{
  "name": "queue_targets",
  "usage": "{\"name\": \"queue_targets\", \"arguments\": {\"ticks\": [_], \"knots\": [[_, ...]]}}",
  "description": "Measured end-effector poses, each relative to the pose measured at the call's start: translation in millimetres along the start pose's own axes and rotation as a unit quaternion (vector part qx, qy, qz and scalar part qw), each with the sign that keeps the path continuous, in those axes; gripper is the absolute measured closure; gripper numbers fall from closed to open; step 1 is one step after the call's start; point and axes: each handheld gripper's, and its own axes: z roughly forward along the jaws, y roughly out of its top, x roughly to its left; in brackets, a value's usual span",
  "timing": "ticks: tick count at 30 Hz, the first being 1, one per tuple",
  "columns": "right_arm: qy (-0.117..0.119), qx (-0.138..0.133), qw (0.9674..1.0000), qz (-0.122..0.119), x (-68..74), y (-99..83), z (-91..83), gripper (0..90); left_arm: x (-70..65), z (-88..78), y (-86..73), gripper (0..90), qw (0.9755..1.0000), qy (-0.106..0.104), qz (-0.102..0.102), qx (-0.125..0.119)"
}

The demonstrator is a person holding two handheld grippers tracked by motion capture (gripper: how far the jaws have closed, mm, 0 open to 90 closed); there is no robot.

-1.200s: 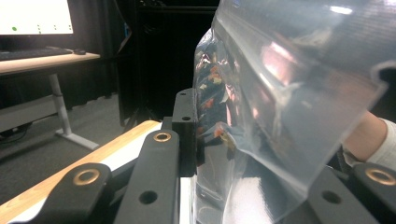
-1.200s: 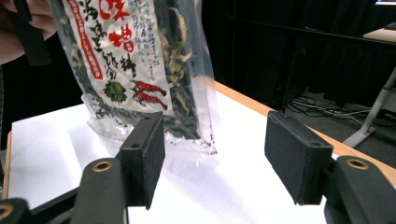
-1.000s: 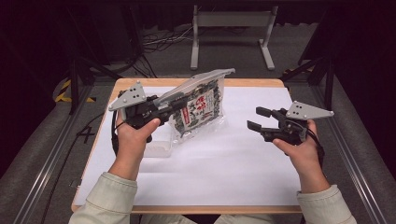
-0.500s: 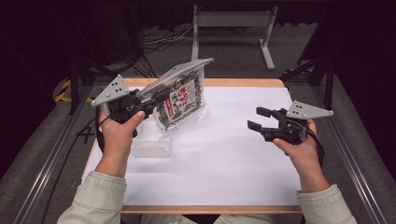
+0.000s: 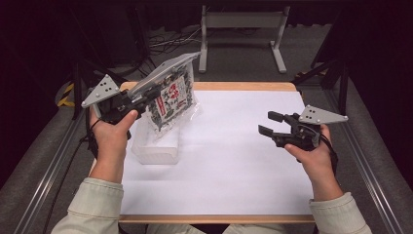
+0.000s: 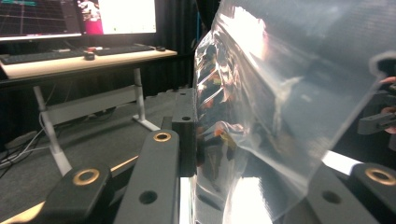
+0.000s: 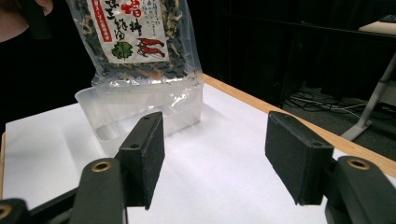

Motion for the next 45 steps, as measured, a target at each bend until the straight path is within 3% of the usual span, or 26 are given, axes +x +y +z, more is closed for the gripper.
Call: {"name": "queue_targets", "arguments": {"ticks": [9,20,33,45], "knots": [[-0.006,0.002,0.9999,-0.009,-0.1,-1.5,-2.0,37.4,9.7,-3.2,-7.6,74.0,0.9995,0.031,0.002,0.012],[-0.011,0.004,0.9999,-0.01,-1.9,-4.5,-1.6,36.7,16.5,-10.3,-11.2,74.0,0.9969,0.071,0.017,0.028],[-0.005,0.001,1.0,-0.006,-0.5,-4.0,-2.1,36.6,27.1,-9.1,-31.6,73.9,0.9969,0.068,-0.001,0.04],[-0.001,0.001,1.0,-0.006,-0.1,-4.2,-1.0,36.4,32.3,-6.1,-44.8,73.8,0.9965,0.06,-0.005,0.058]]}}
